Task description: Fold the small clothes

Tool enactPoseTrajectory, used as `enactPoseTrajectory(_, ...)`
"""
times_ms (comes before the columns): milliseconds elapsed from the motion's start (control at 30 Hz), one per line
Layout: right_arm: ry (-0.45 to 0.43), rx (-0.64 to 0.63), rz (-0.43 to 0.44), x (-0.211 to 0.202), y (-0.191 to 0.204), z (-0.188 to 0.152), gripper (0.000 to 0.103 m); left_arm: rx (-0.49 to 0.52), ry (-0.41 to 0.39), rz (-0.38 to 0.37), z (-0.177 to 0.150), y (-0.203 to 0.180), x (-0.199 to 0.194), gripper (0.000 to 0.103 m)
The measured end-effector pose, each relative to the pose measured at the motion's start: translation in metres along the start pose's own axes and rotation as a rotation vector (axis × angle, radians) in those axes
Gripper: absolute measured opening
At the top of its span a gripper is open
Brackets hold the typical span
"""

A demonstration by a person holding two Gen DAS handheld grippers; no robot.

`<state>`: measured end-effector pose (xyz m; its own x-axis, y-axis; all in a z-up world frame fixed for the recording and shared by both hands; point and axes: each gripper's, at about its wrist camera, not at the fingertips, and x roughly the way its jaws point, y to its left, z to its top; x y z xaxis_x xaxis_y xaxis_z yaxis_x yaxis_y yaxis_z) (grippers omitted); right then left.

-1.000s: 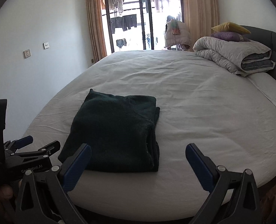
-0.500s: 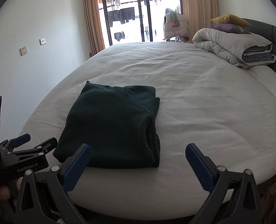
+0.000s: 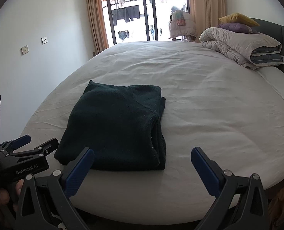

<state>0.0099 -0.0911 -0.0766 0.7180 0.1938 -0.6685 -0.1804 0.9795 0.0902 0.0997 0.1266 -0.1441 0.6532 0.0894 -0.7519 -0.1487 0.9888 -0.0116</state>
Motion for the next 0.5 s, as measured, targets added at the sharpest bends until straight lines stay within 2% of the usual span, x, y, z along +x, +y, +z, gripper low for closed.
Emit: enactPoseTrajectory(500,0.011,0.004,0.004,-0.001,-0.0028,-0.0029,0.103,-0.004,0.0,0.002,-0.0009,-0.0001,-0.0004,0.103)
